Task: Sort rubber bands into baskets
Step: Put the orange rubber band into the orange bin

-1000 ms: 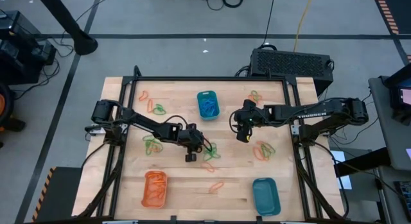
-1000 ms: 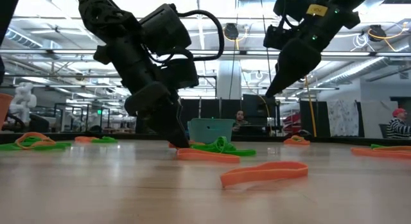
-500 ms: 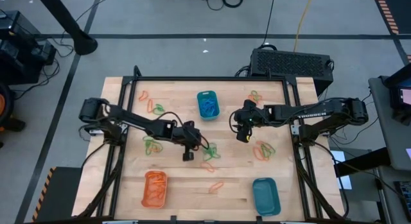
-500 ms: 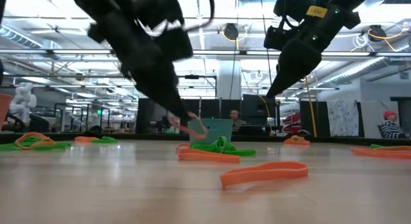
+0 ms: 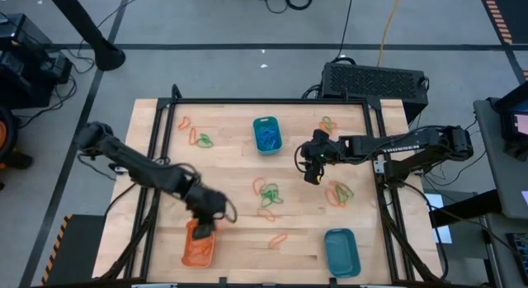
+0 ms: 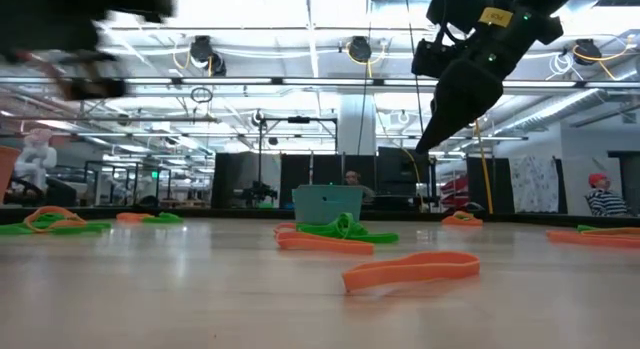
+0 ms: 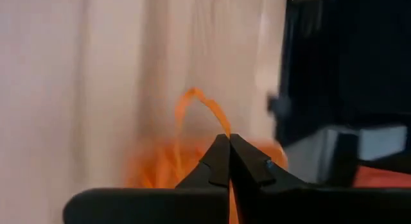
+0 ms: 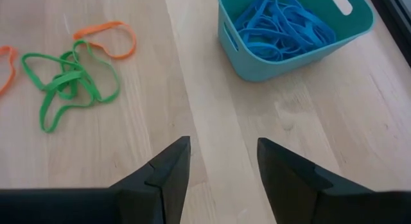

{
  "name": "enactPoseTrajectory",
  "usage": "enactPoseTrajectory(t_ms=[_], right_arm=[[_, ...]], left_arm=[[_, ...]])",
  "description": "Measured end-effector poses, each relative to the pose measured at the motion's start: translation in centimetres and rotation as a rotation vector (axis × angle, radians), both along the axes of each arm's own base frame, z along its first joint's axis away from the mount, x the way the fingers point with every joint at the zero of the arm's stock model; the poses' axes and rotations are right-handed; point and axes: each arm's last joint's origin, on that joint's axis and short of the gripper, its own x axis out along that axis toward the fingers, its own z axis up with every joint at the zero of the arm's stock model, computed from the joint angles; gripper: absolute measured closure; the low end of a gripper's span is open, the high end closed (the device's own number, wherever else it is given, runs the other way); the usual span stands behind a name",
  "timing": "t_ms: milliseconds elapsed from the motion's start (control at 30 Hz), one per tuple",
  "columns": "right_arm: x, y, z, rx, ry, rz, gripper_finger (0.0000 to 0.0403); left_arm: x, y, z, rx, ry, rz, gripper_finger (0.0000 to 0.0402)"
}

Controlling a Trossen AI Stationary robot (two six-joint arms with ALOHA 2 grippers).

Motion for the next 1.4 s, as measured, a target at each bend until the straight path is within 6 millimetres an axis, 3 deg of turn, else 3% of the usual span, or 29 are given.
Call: enactPoseTrajectory(t_ms=[167, 333, 533, 1400], right_arm=[[0.2, 0.0, 0.2, -0.005, -0.024, 0.003, 0.0230], [0.2, 0.0, 0.2, -0.005, -0.026, 0.003, 0.0230], [0.2, 0.0, 0.2, -0.002, -0.026, -0.001, 0.0230], [0.1, 0.0, 0.1, 0.001, -0.014, -0.002, 0.0230]], left_arm=[[-2.3, -2.7, -0.1, -0.035, 0.169, 0.055, 0.0401], [-3.4, -3.9, -0.2, 0.019, 0.165, 0.059, 0.0401], [-3.7, -3.8, -0.4, 0.081, 0.167, 0.079, 0.0397], [-3.8, -3.8, -0.5, 0.105, 0.161, 0.087, 0.0297]])
